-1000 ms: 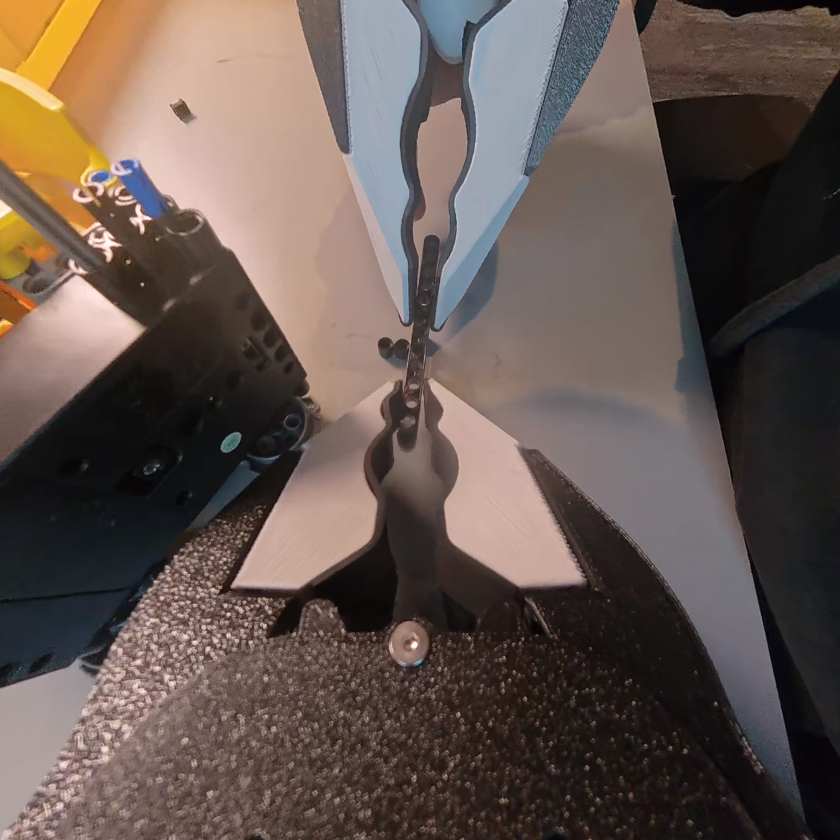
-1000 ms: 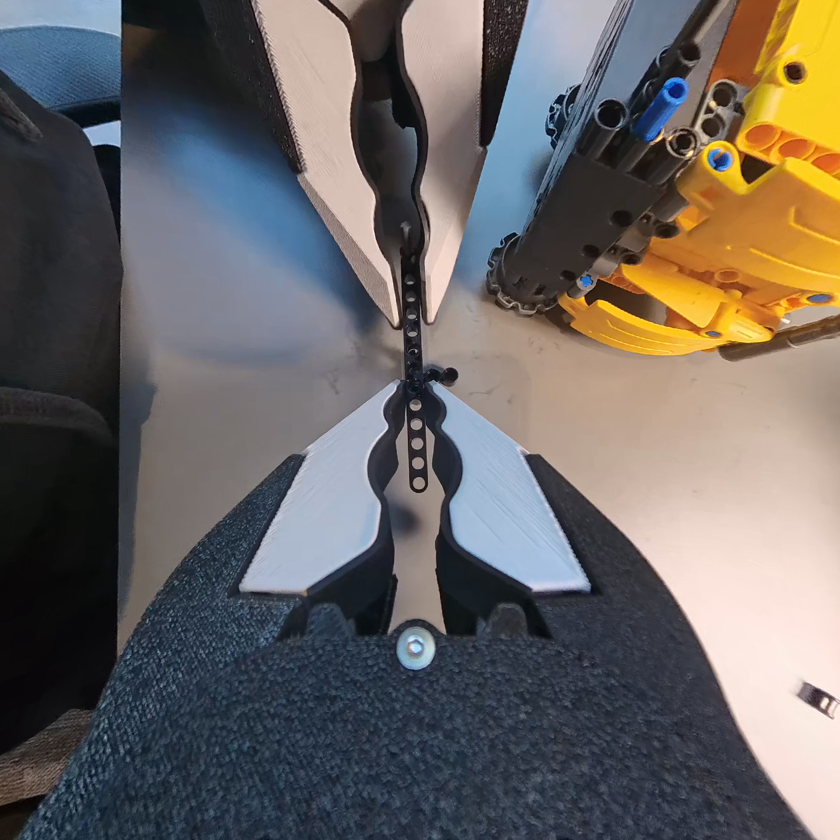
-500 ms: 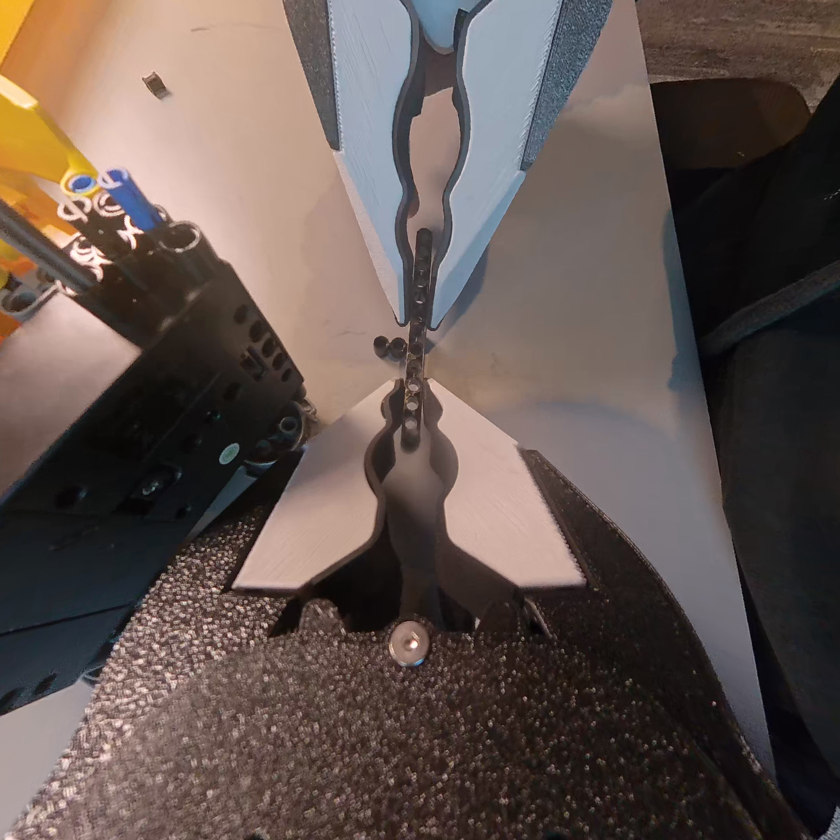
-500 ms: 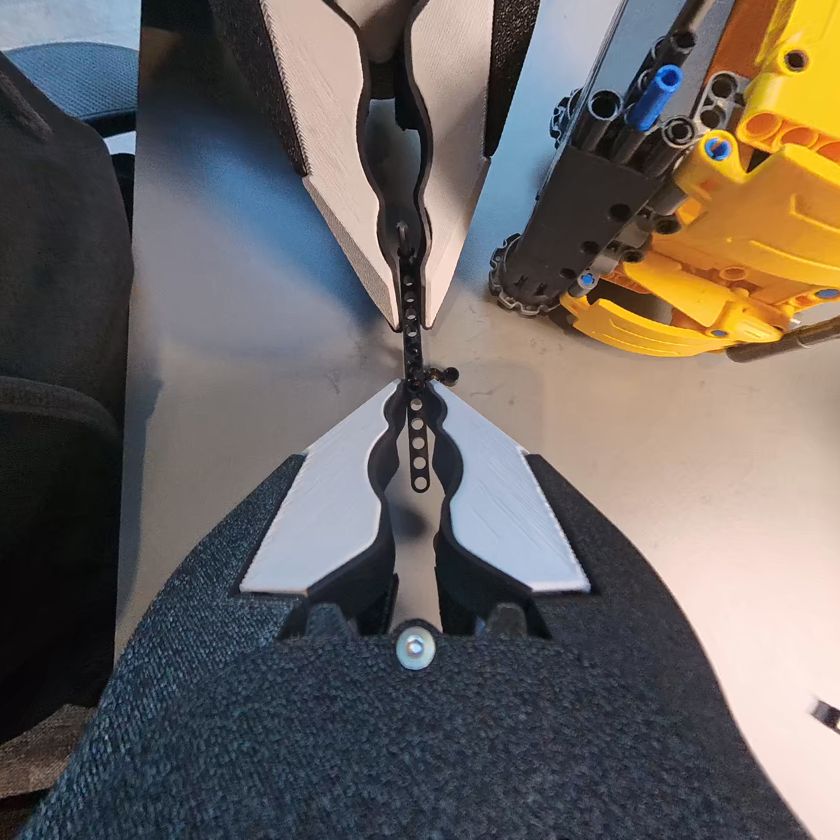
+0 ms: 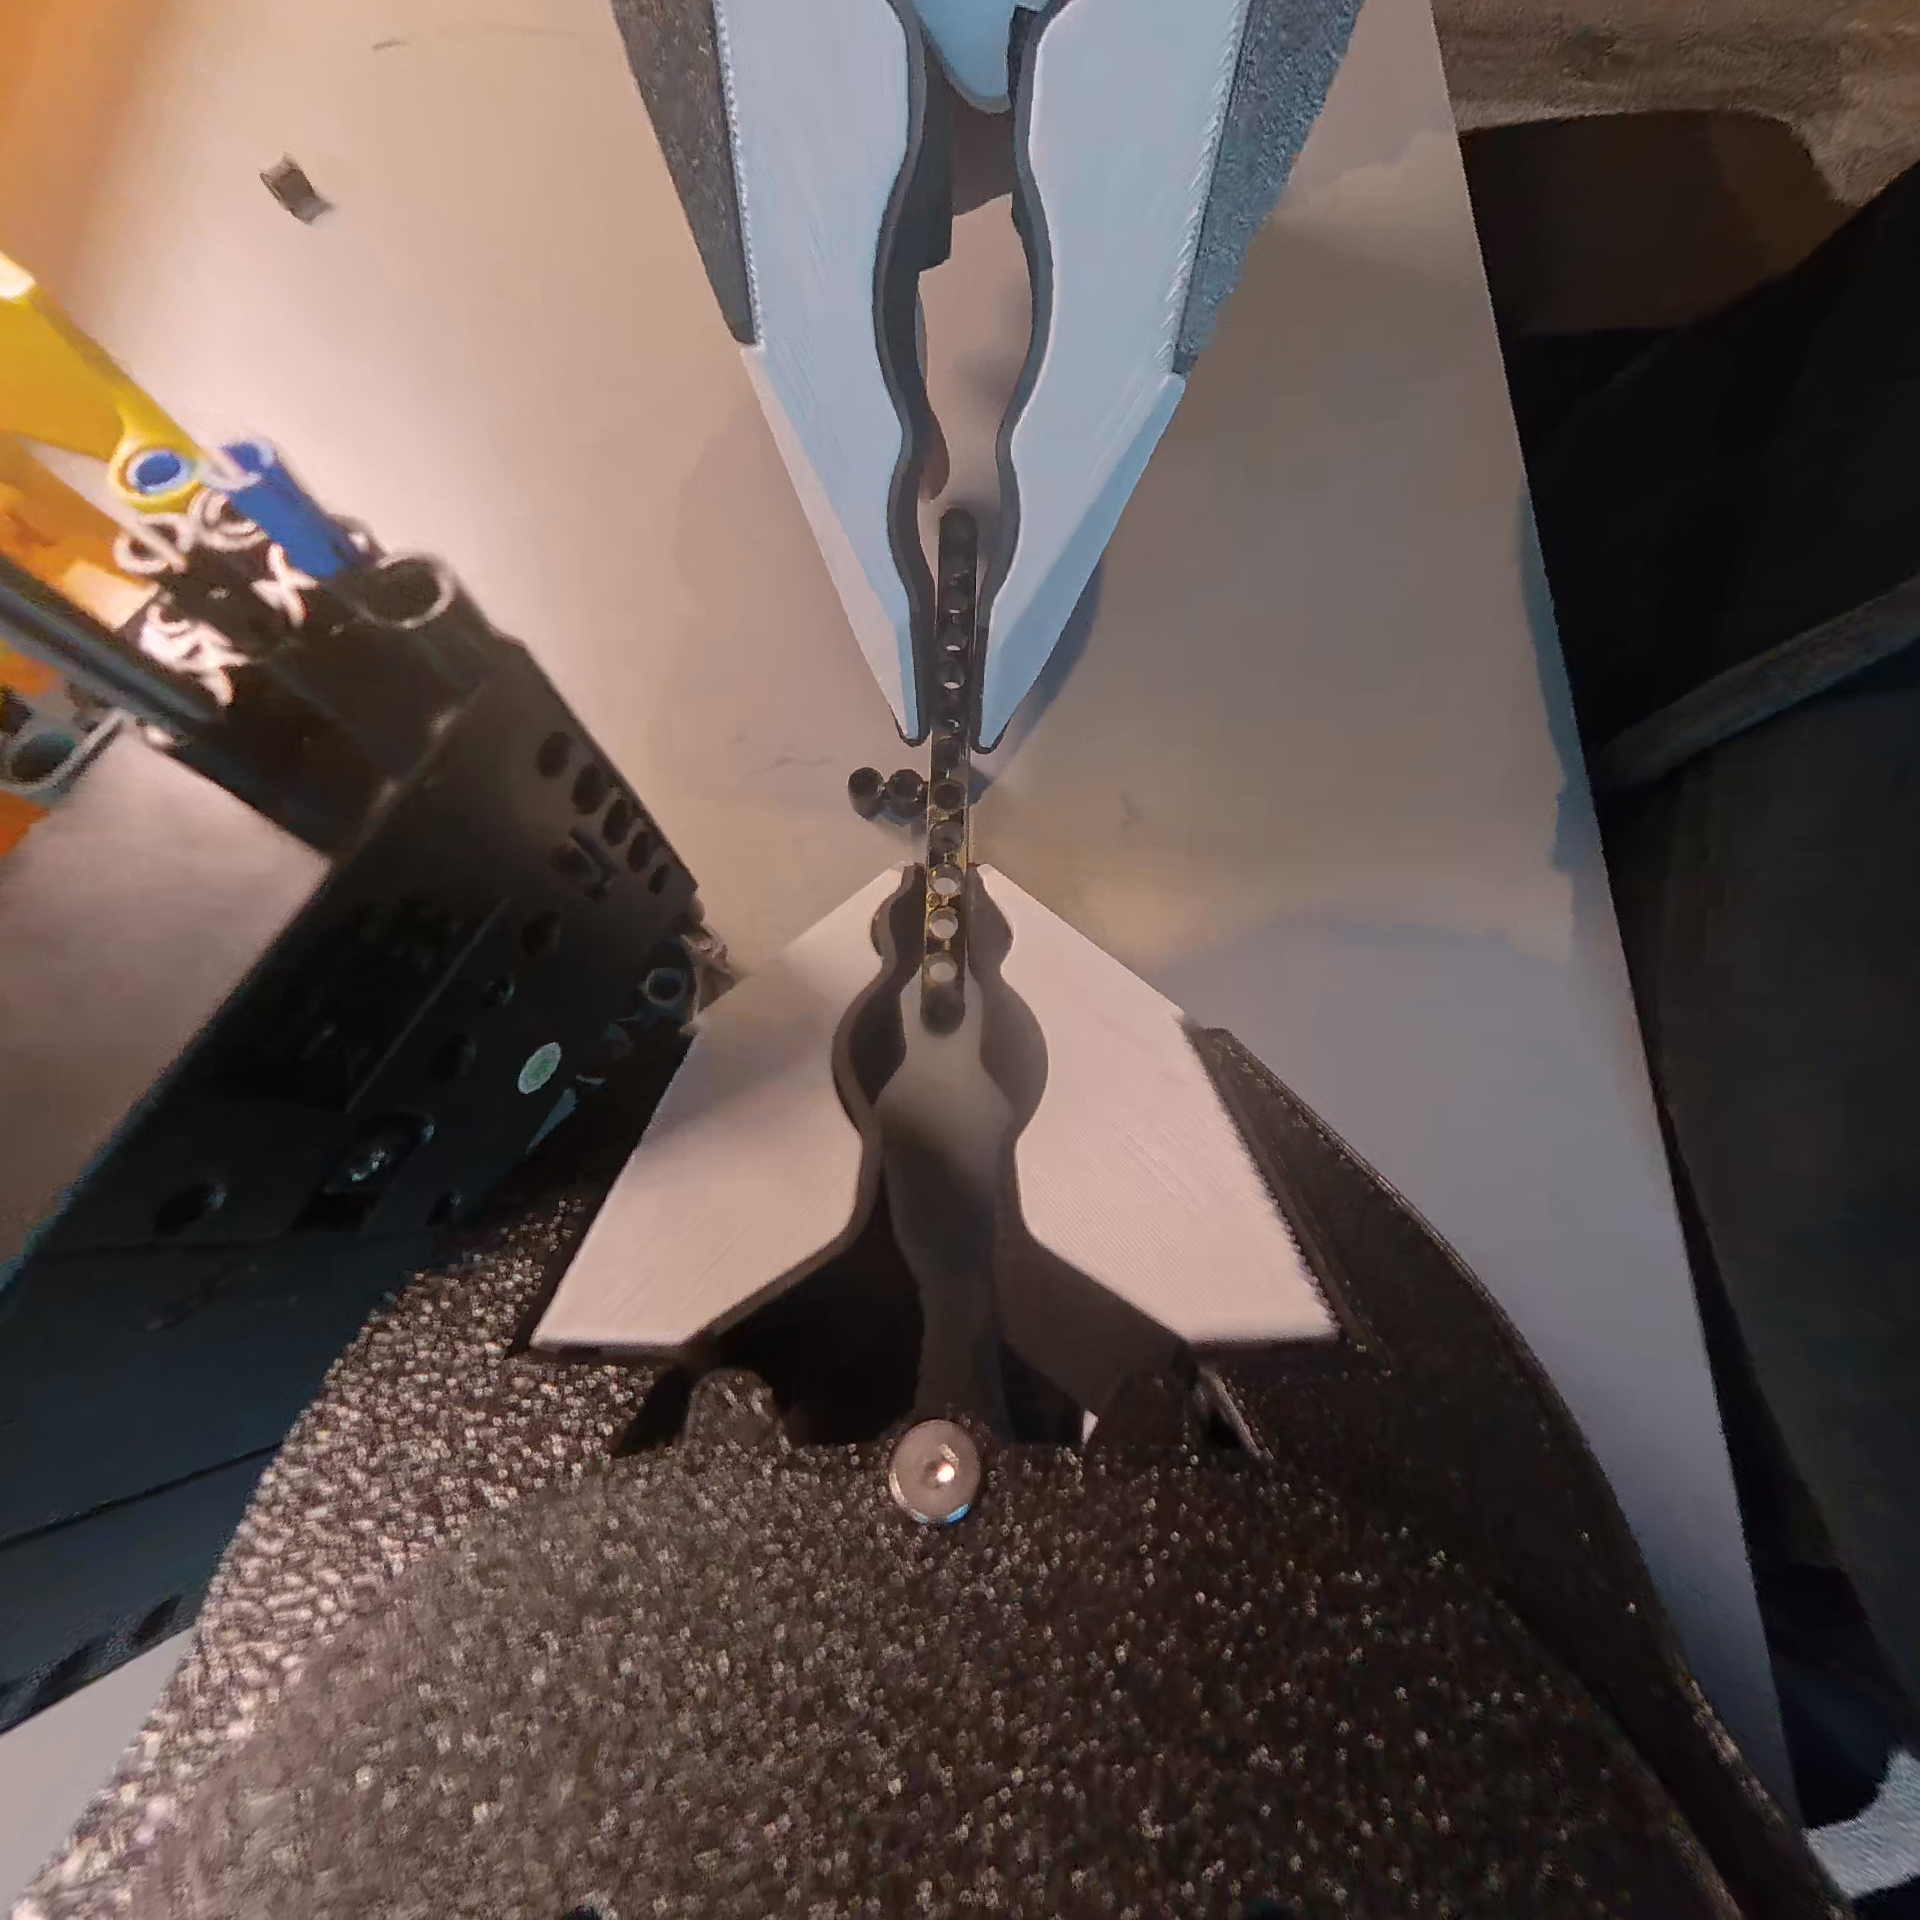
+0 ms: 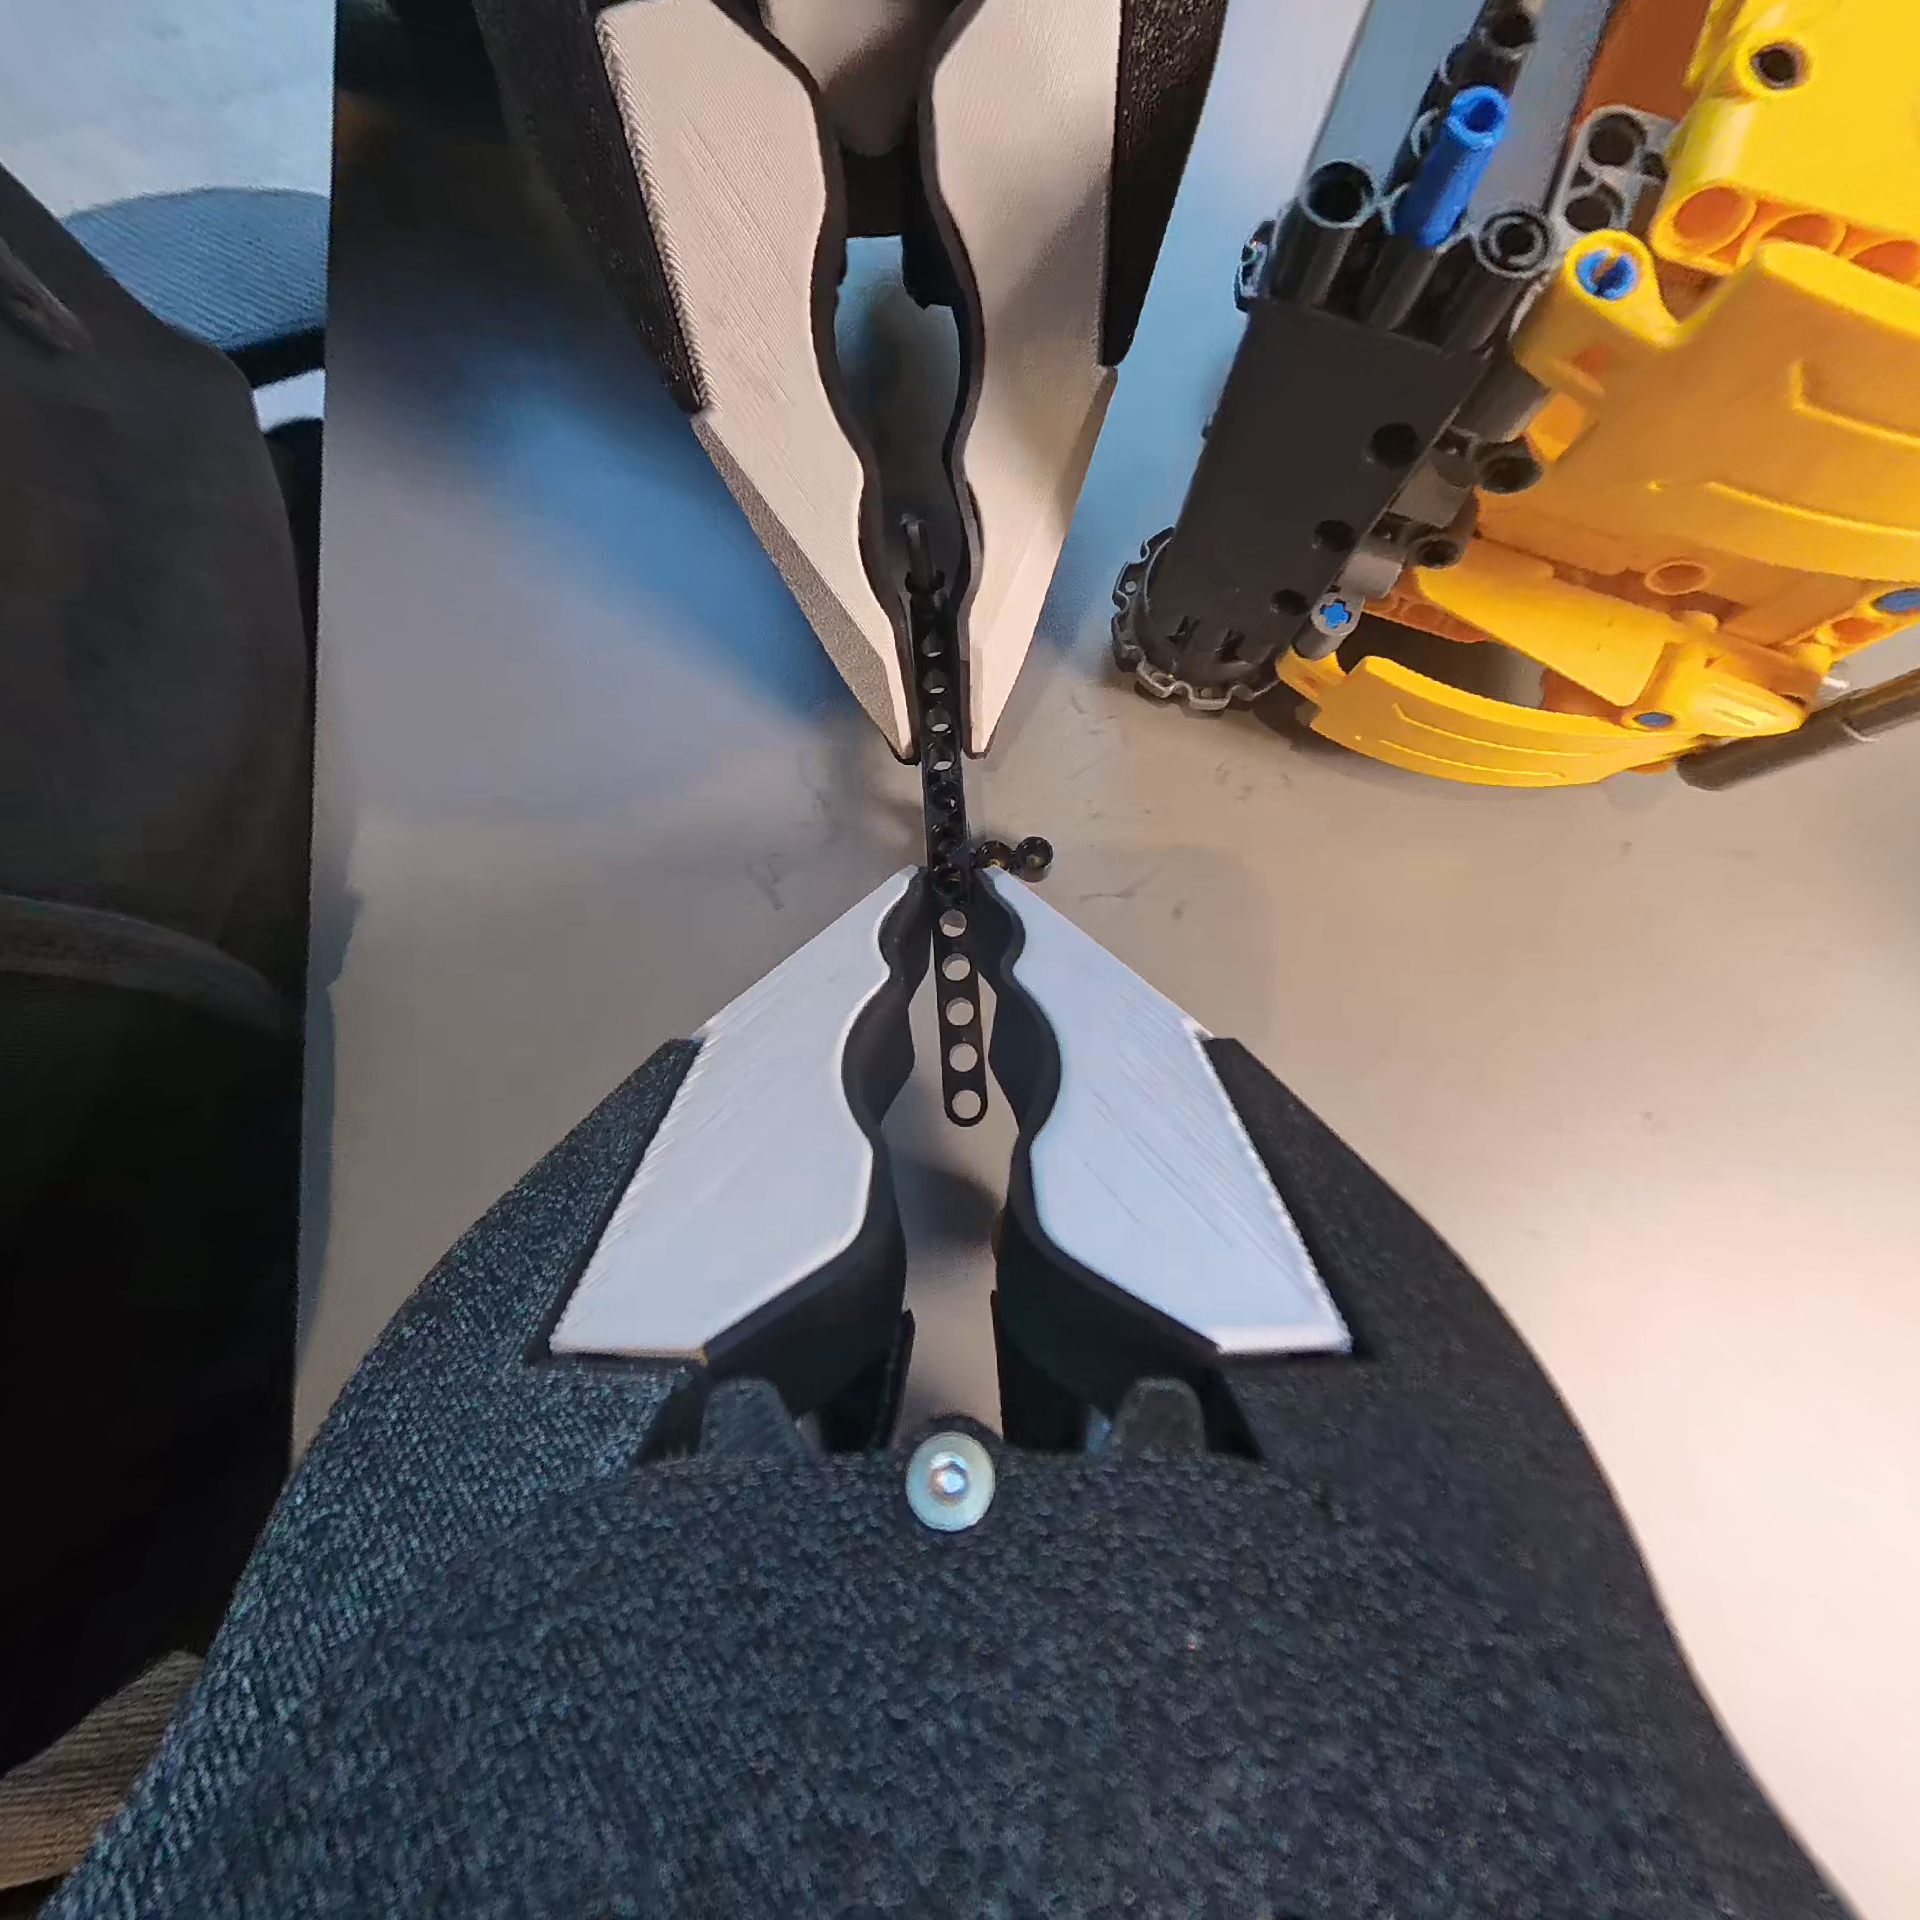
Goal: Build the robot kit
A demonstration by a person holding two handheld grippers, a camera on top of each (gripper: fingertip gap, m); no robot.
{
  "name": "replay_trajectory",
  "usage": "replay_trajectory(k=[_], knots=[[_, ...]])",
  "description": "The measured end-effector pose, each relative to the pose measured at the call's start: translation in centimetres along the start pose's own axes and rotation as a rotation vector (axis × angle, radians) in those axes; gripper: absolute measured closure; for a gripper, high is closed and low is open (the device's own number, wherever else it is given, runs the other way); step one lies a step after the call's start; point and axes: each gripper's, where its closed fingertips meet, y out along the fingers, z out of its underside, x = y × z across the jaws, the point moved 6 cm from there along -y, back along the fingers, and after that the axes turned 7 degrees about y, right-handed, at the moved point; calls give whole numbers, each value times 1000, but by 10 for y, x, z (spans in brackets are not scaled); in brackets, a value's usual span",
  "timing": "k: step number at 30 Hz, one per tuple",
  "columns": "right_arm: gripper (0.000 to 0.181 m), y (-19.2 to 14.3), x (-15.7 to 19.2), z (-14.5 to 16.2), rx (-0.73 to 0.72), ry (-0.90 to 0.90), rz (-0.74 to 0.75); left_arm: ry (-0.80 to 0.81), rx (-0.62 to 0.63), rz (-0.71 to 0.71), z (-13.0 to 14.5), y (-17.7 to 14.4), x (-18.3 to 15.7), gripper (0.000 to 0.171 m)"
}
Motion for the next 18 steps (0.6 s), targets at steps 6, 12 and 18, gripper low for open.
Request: replay_trajectory(k=[6, 12, 18], knots=[[174, 4, -1, 2, 18, -34, 30, -48, 30, -42, 3, 6, -1, 167], [174, 4, -2, 2, 44, -12, 8, -19, 85, -29, 1, 6, -1, 167], [174, 5, -3, 3, 34, 32, -26, -22, 119, 26, -2, 6, 3, 167]])
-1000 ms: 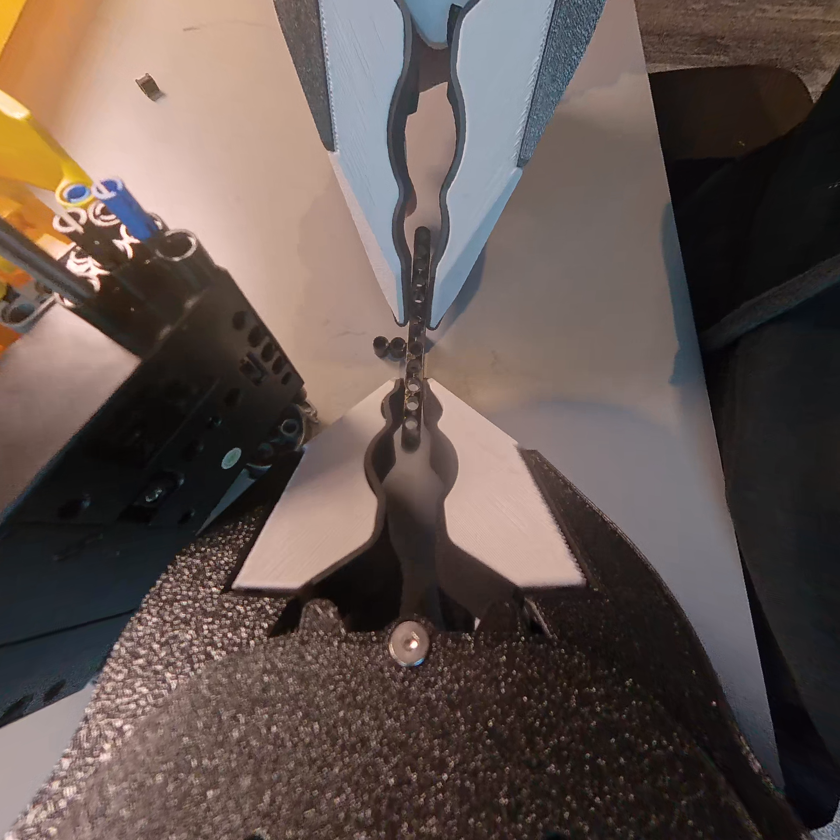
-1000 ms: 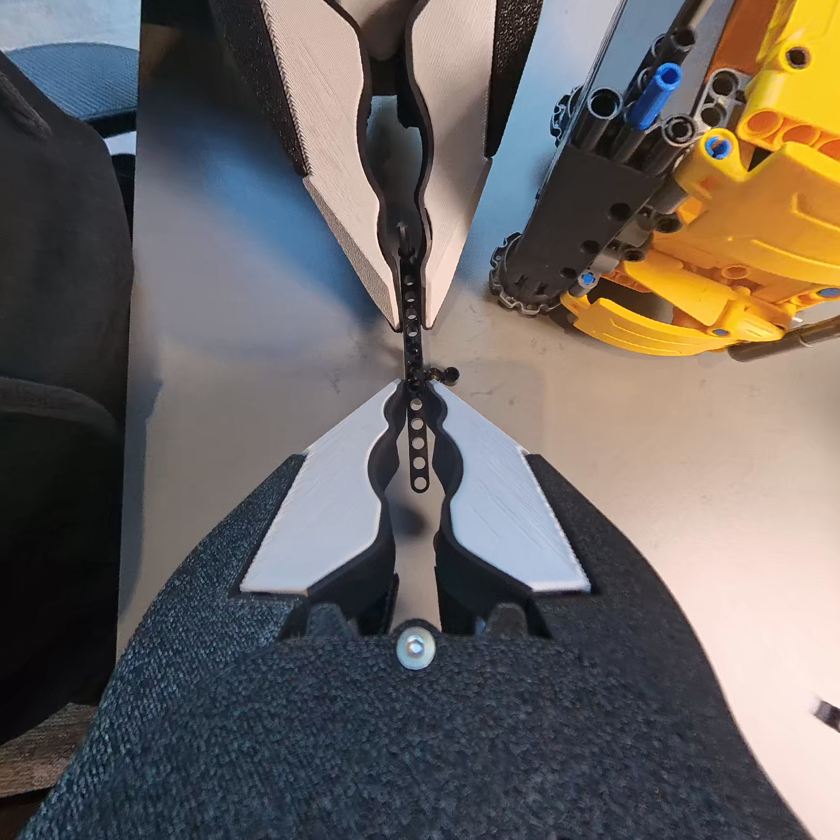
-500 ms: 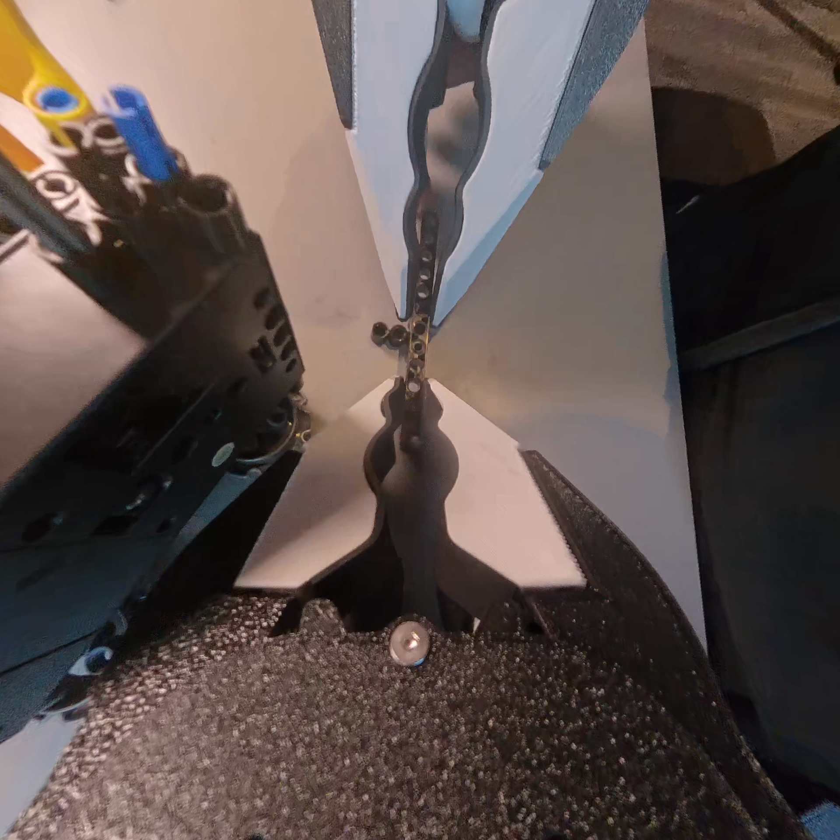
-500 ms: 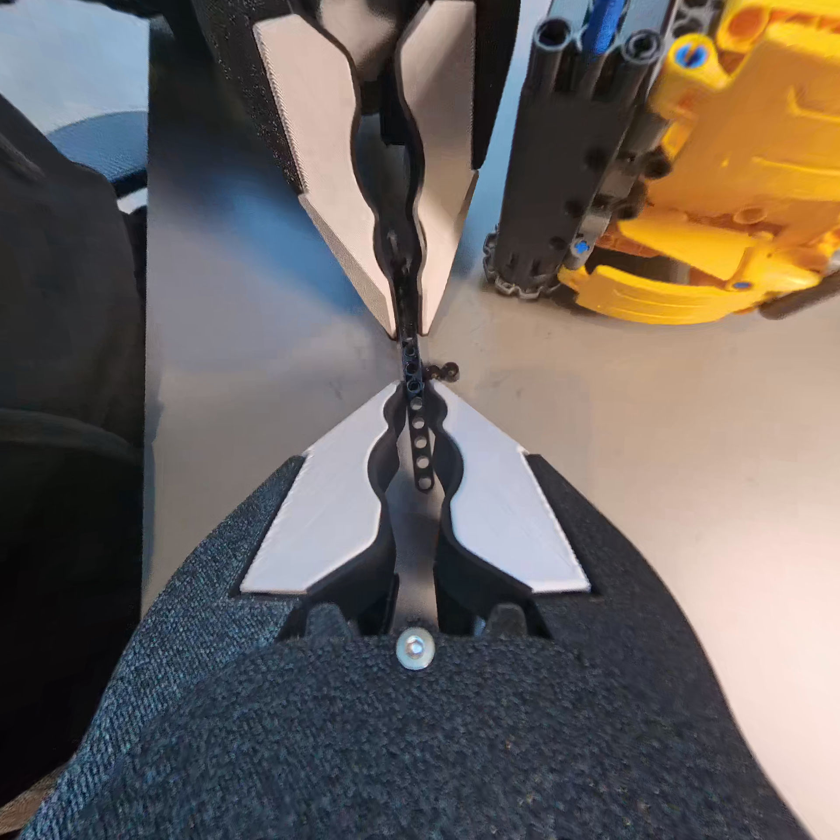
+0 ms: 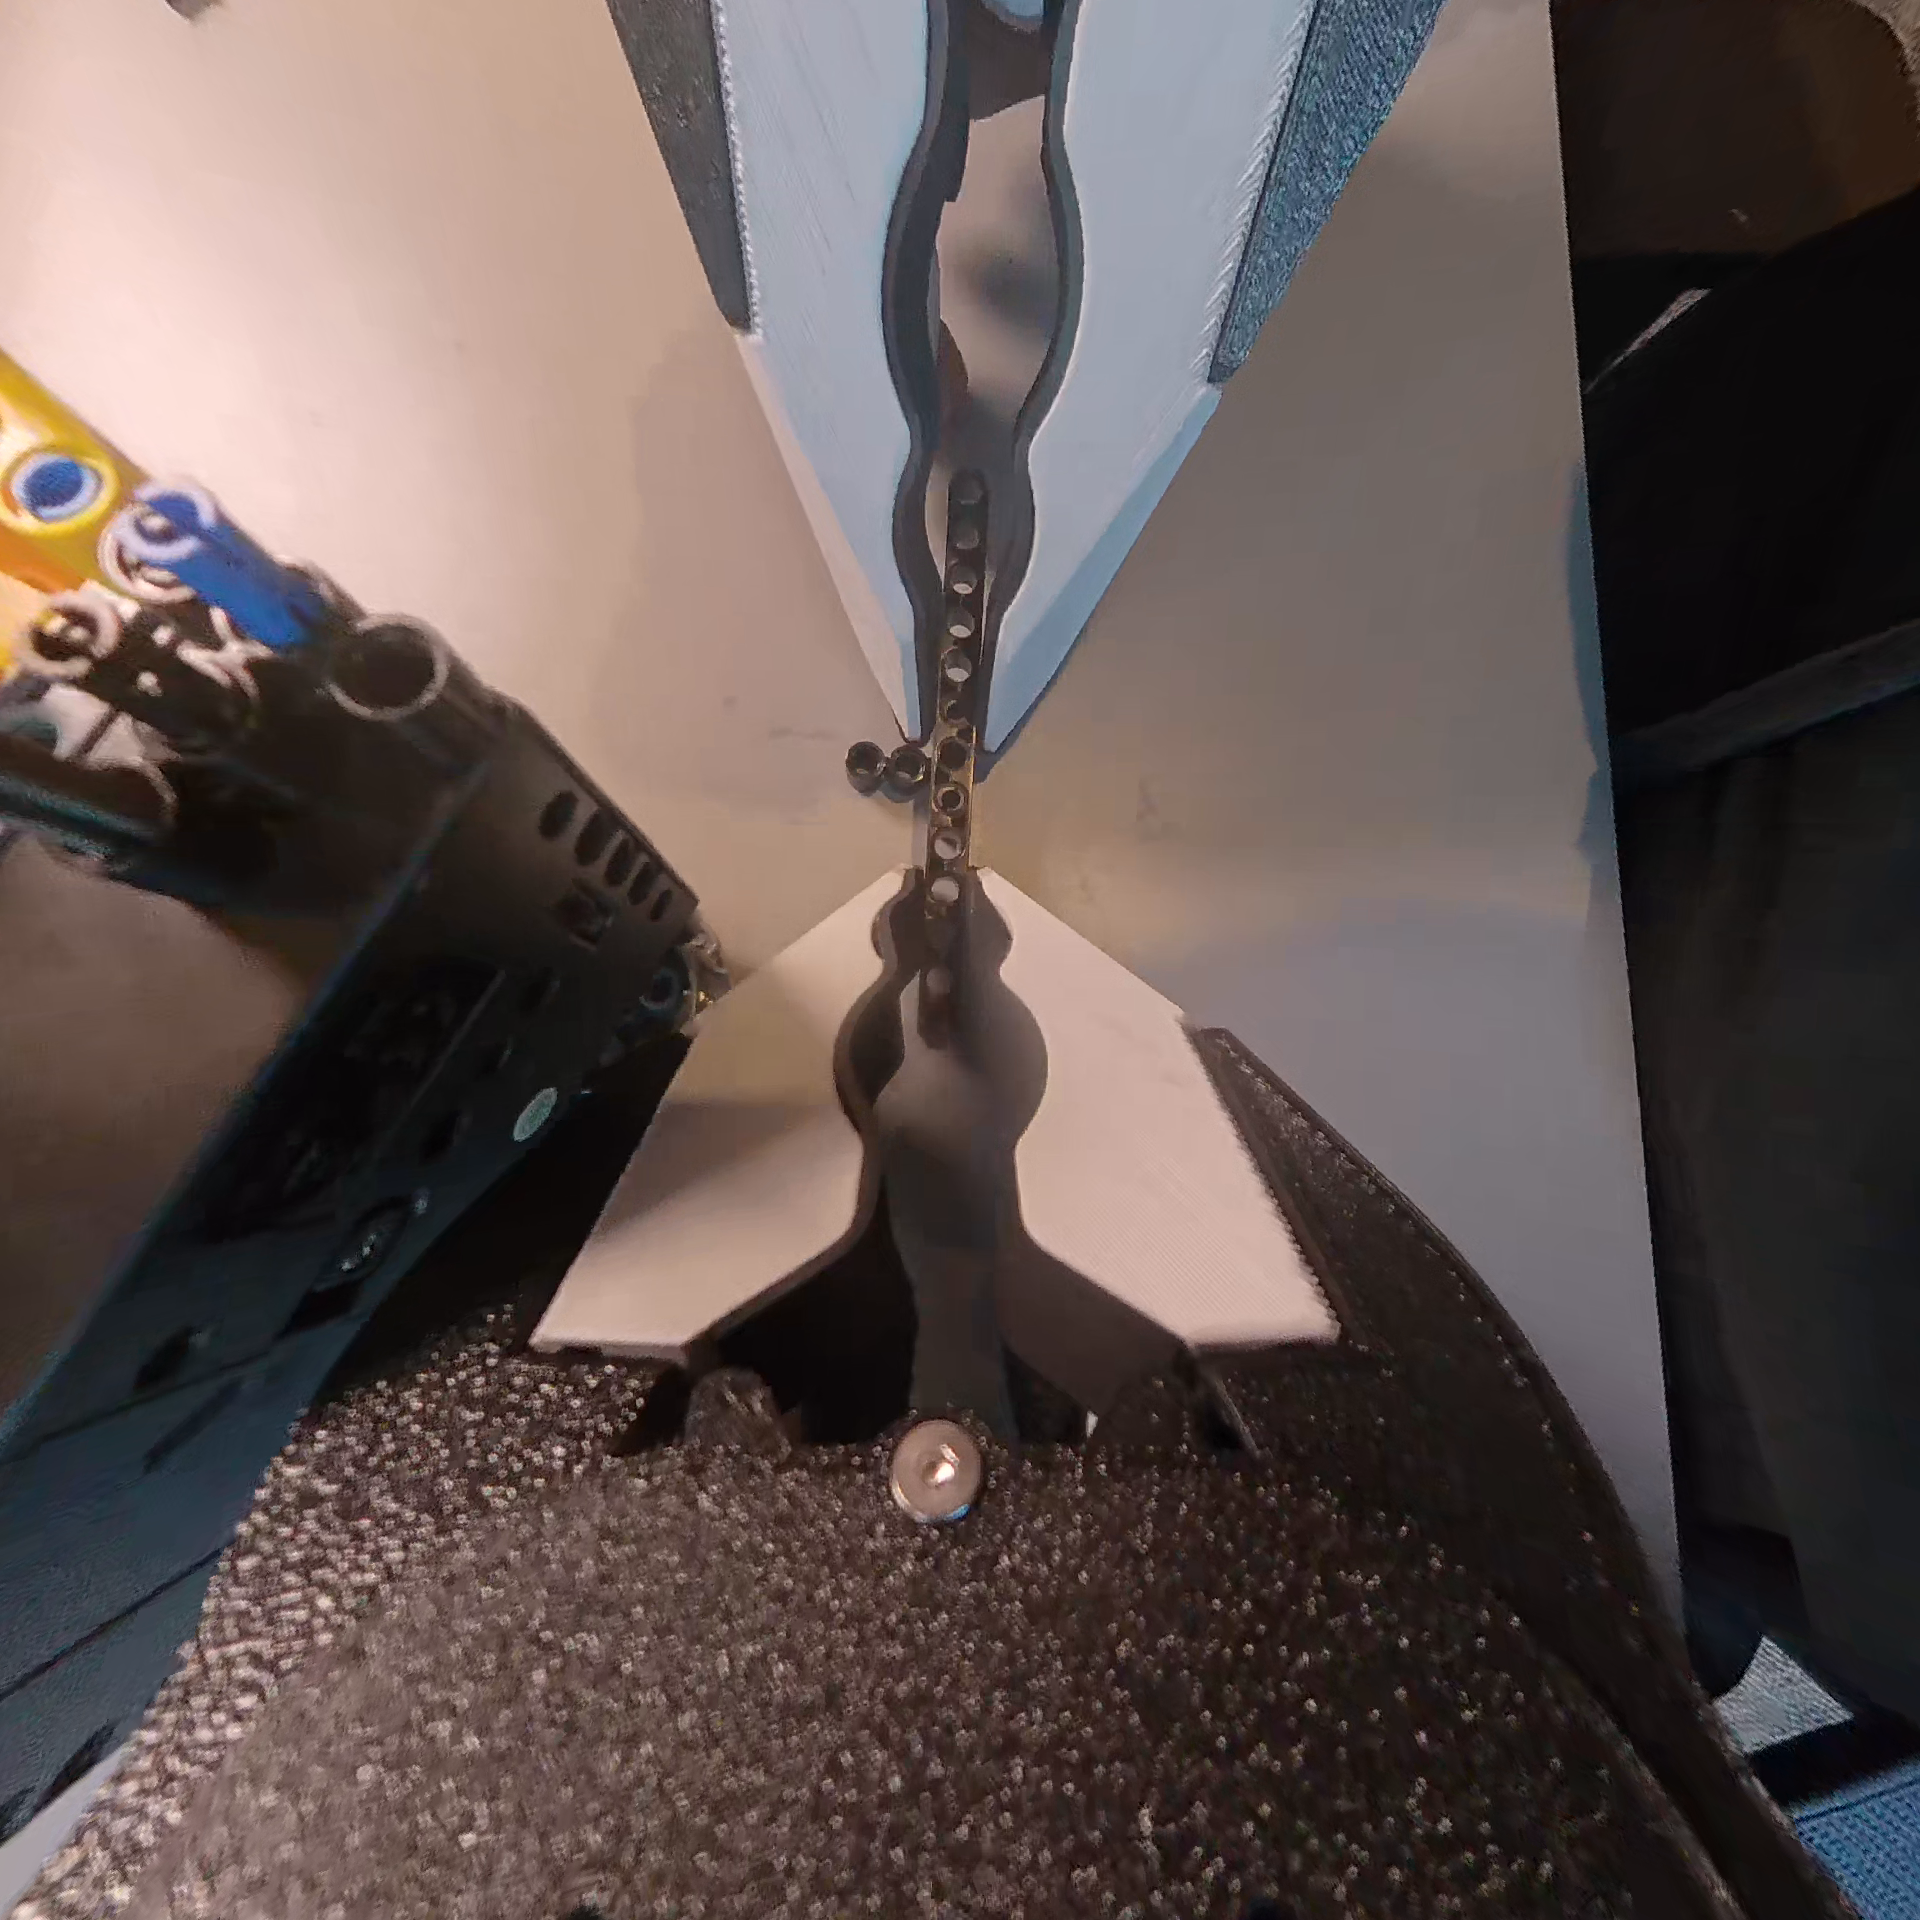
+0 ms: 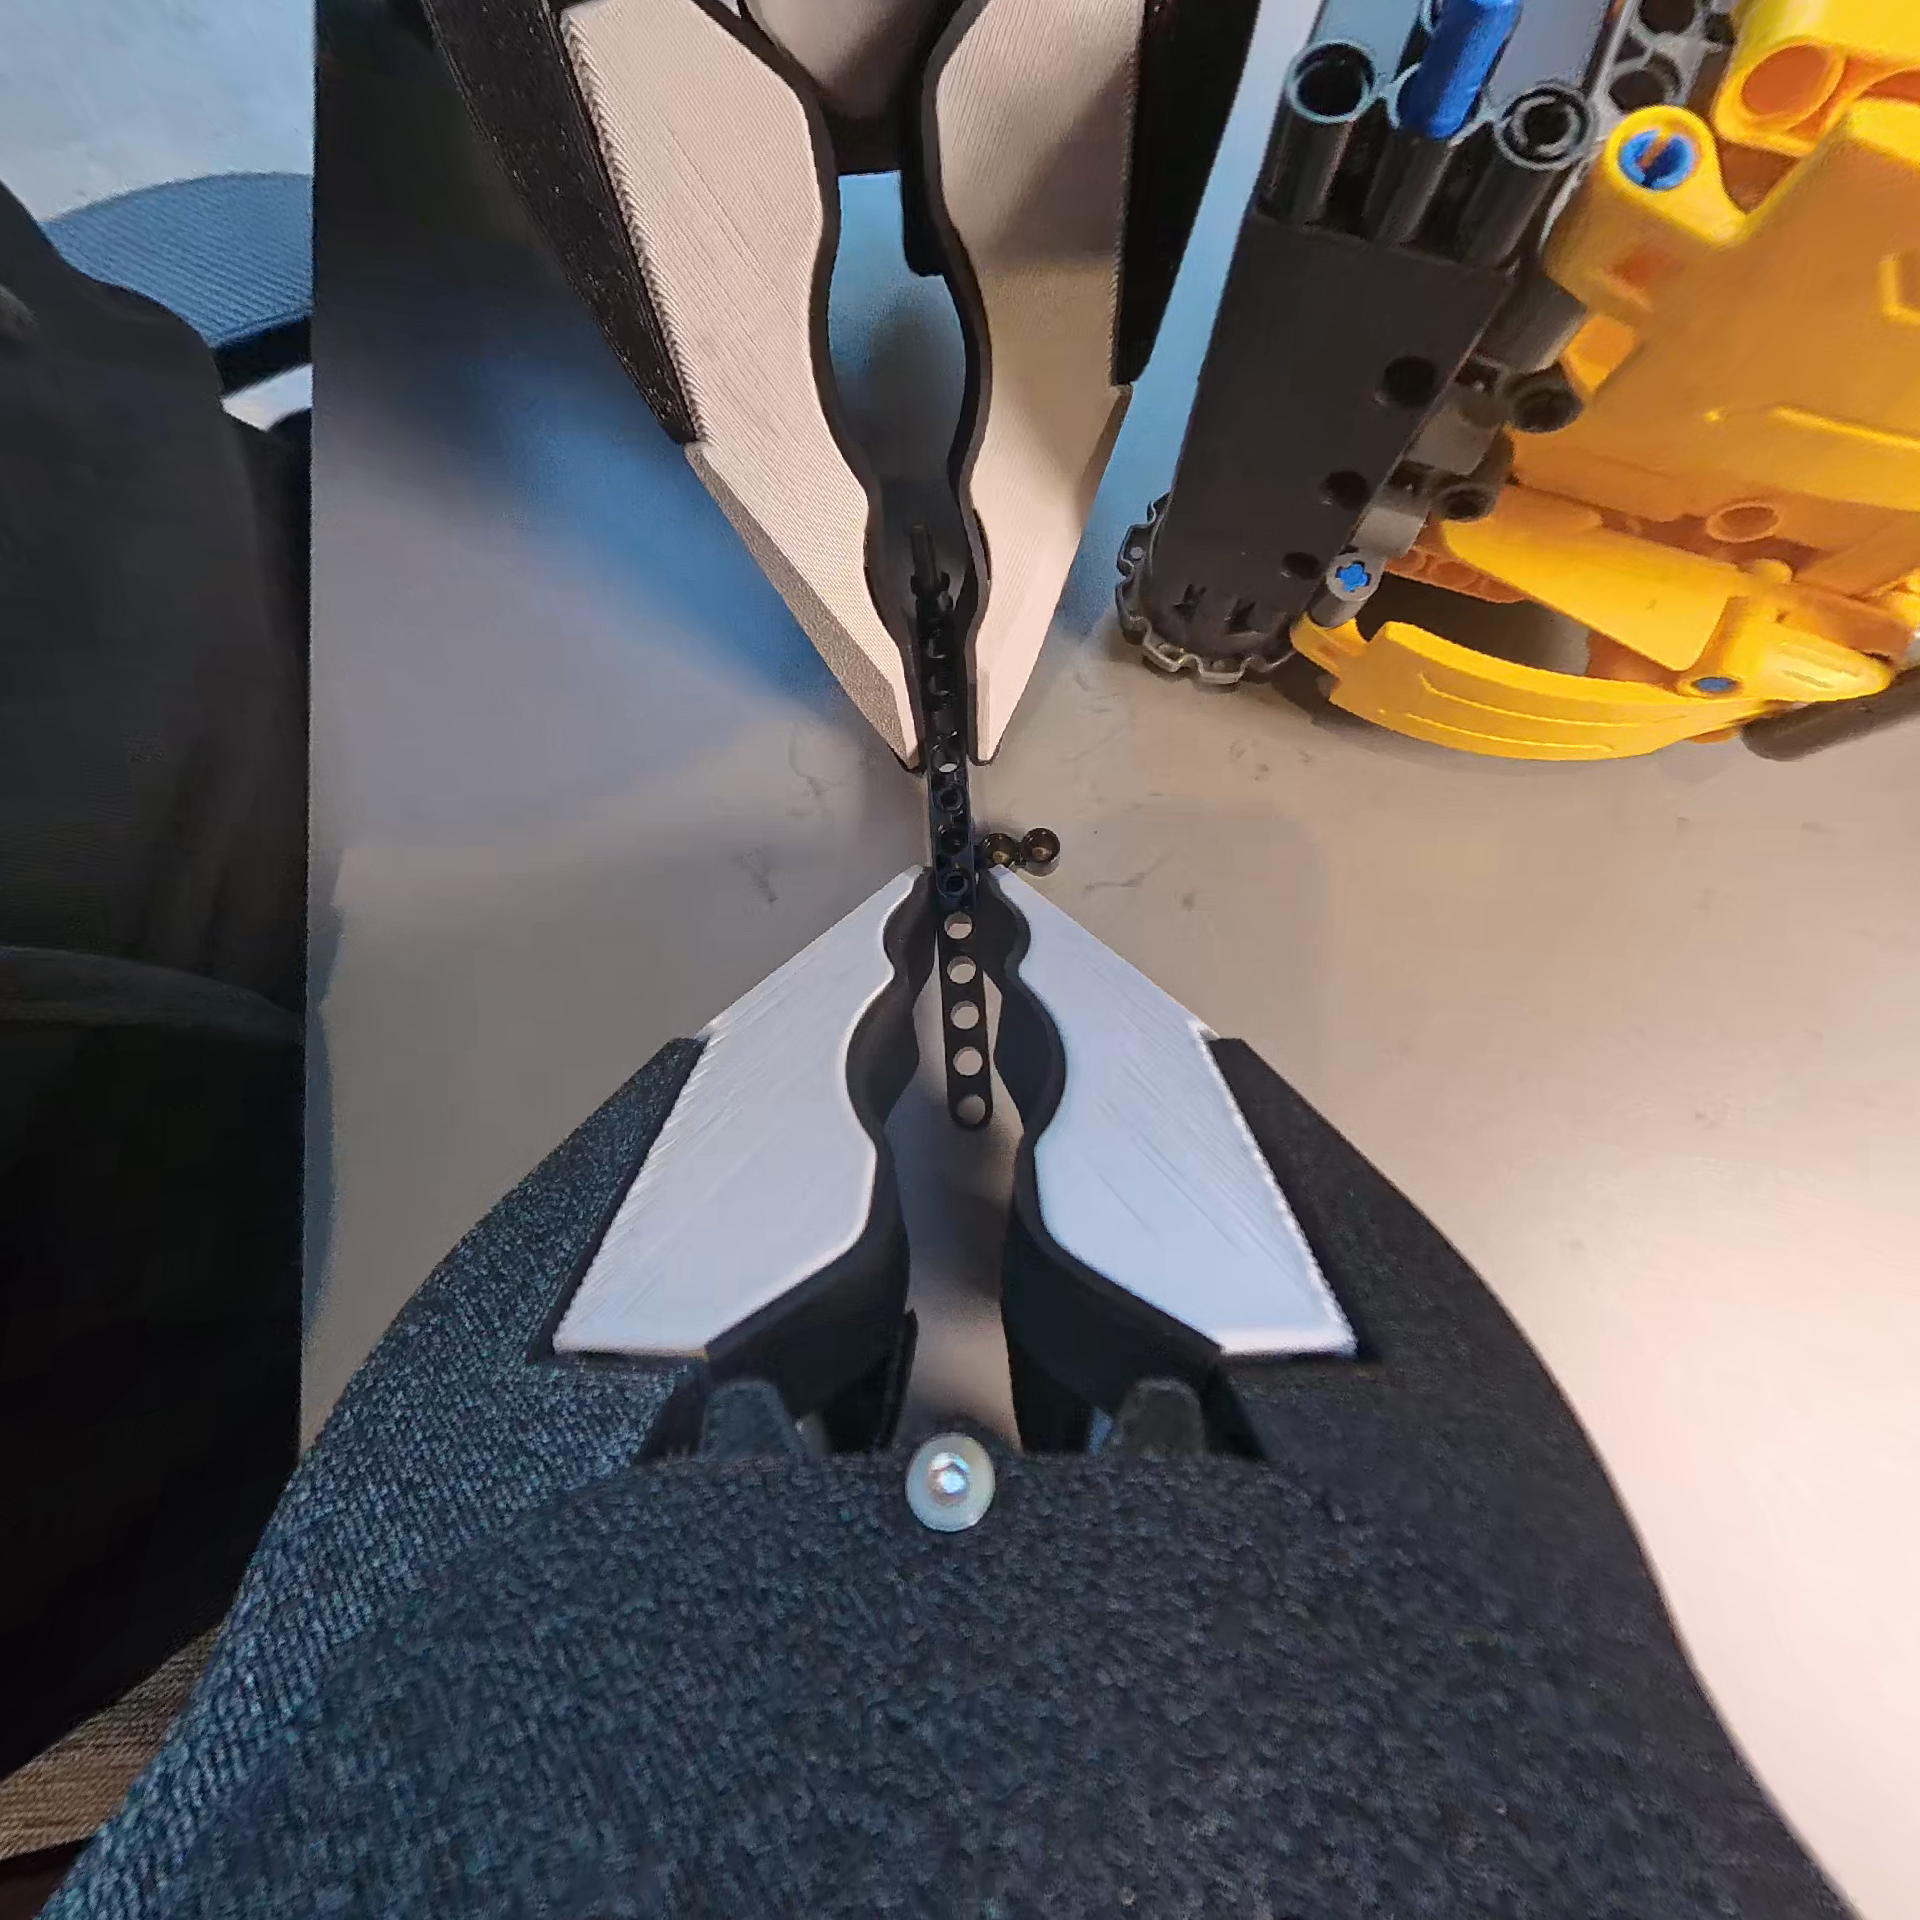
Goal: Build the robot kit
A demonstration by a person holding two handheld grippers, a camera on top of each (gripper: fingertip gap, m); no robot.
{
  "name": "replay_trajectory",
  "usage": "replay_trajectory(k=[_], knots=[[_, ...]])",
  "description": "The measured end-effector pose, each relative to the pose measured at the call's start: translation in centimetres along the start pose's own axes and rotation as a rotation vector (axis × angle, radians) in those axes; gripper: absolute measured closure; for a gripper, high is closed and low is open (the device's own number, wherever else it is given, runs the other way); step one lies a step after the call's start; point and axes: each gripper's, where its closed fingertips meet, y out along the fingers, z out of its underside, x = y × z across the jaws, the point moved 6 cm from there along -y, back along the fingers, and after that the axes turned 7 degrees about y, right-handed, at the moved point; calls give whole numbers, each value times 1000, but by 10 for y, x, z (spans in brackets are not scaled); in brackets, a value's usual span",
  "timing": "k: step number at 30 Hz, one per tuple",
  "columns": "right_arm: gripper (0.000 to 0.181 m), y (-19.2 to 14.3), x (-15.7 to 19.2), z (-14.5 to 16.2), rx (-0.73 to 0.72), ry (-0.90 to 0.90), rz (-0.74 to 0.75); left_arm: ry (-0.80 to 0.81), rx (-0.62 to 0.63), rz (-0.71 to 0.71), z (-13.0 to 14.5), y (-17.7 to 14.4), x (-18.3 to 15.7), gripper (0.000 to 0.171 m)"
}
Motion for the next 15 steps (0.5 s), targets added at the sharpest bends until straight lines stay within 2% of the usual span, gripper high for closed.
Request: replay_trajectory(k=[4, 7, 10, 15], knots=[[173, 1, 0, -1, 12, -47, 40, 15, 32, 14, -2, 0, 0, 167], [161, -2, 0, 2, 57, -125, 95, 14, 51, 15, -1, 1, -1, 167], [164, -10, 2, -6, 21, -129, 106, 15, 57, 21, -1, 1, -2, 167], [173, -5, 5, -3, 100, -178, 107, 17, 47, 22, -2, 1, -1, 167]])
